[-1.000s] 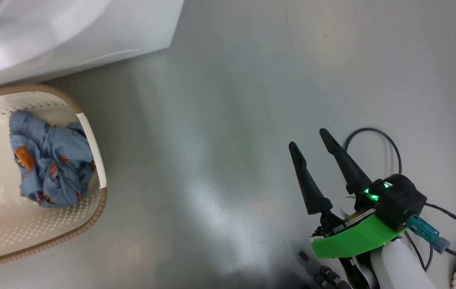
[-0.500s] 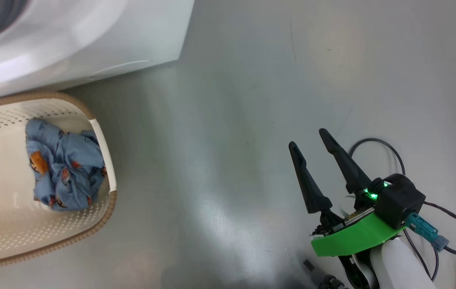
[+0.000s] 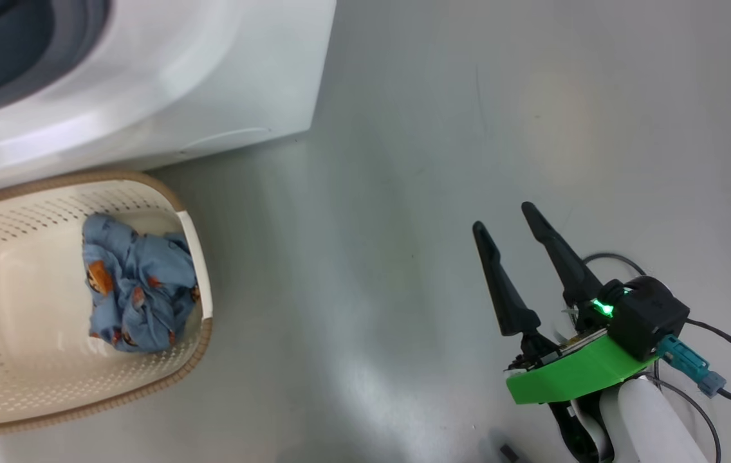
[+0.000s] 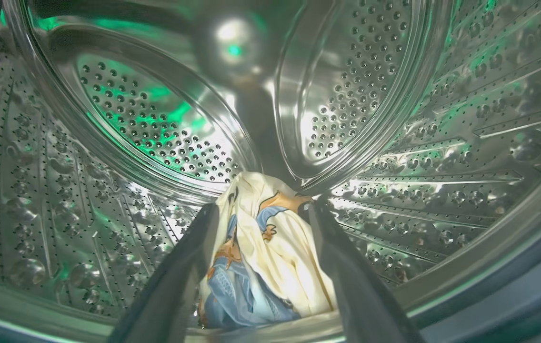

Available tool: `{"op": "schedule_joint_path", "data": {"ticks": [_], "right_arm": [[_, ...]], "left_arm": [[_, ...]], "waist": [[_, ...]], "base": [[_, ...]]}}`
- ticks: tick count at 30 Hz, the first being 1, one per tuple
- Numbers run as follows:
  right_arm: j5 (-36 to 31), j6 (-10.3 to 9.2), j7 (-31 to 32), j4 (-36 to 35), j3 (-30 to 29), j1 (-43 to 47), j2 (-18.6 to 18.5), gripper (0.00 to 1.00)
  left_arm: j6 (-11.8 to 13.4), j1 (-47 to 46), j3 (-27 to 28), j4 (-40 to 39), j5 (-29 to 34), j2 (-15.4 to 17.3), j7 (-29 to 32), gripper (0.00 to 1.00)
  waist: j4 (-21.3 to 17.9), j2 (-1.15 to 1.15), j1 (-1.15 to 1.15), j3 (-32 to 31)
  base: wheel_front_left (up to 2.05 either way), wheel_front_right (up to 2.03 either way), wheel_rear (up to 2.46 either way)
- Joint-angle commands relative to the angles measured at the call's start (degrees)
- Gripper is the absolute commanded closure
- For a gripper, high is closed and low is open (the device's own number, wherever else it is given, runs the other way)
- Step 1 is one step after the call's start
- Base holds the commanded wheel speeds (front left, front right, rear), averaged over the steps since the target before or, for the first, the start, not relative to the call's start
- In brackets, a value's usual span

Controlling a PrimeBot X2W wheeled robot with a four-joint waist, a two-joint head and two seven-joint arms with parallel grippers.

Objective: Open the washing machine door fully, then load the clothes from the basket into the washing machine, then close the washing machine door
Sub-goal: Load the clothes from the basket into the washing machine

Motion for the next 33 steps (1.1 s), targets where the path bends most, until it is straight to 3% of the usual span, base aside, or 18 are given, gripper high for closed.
{"op": "schedule_joint_path", "data": {"ticks": [1, 16, 33], "right_arm": [[0.02, 0.54, -0.27, -1.0, 0.87, 0.64, 0.14, 0.0], [-0.03, 0.54, -0.27, -0.17, -0.04, 3.03, -0.29, 0.0], [0.14, 0.54, -0.27, 0.18, -0.74, 7.62, -0.36, 0.0]], "left_arm": [[0.19, 1.88, 0.92, -1.93, -0.27, 1.99, -0.29, 0.0], [-1.14, 14.86, 3.54, -7.99, -1.33, -0.83, -0.29, 0.0], [-0.77, 37.65, 5.73, -27.61, -0.56, -4.5, -0.29, 0.0]], "waist": [[0.85, 0.0, 0.0, -2.17], [2.7, 0.0, 0.0, -12.03], [4.47, 0.0, 0.0, -22.11]], "base": [[0.0, 0.0, 0.0], [0.0, 0.0, 0.0], [0.0, 0.0, 0.0]]}}
